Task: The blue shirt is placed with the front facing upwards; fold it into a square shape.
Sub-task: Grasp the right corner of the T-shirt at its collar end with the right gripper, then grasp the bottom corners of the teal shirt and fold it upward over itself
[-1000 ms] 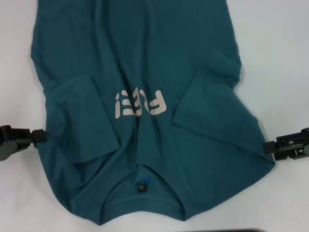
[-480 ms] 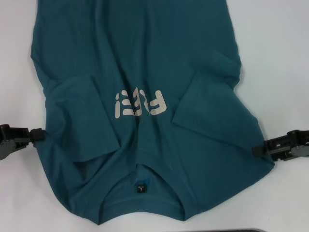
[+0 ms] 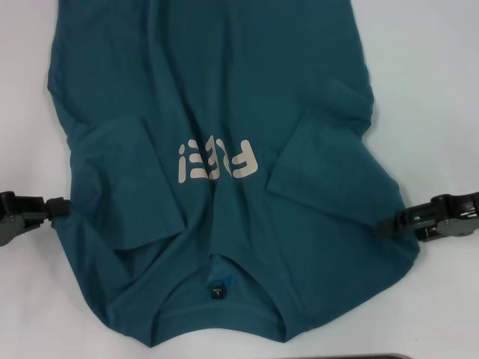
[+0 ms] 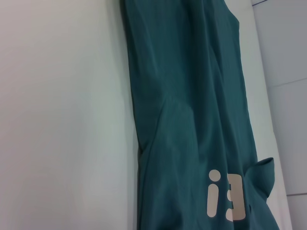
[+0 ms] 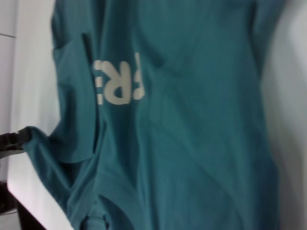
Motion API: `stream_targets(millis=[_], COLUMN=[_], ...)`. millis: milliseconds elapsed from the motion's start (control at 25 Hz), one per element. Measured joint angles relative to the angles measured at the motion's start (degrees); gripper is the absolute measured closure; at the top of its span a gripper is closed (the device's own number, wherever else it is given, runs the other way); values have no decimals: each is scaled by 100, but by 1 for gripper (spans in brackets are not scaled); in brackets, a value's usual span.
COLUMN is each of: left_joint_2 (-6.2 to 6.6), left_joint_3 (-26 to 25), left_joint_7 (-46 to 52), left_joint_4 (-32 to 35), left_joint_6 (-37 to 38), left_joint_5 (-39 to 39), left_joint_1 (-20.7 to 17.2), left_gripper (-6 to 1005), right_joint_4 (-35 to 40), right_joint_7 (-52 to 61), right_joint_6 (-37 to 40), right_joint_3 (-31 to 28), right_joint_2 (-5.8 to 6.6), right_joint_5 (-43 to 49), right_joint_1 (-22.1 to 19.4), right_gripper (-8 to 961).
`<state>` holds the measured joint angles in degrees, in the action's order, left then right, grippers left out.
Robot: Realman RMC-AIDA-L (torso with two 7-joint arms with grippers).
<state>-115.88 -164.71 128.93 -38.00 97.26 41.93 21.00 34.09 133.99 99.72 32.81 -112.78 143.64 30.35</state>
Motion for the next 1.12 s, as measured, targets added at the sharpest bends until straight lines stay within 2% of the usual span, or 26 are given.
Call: stream_targets(millis=[160, 400, 600, 920, 1120], left_joint_2=[3, 7, -1, 13, 155], left_joint_3=[-5, -9, -9, 48, 390], left_joint_7=[0, 0, 3, 57, 204], left_joint_4=[25, 37, 44, 48, 10], left_joint_6=[-7, -7, -6, 41, 108], left_joint_5=[5, 8, 9, -19, -70], left_joint_1=[18, 64, 72, 60, -51], left_gripper=[961, 961, 960, 960, 960], right_joint_4=[-1, 69, 126, 142, 310], right_joint_7=[-59, -84, -46, 33, 202], right_joint_6=[4, 2, 15, 32, 123], right_joint_3=[52, 73, 140, 371, 579], right_joint_2=[-59, -59, -42, 35, 150], right_joint_5=[-16, 16, 87, 89, 330], right_joint_1=[24, 25, 45, 60, 52], right_gripper=[388, 397, 614, 784, 885])
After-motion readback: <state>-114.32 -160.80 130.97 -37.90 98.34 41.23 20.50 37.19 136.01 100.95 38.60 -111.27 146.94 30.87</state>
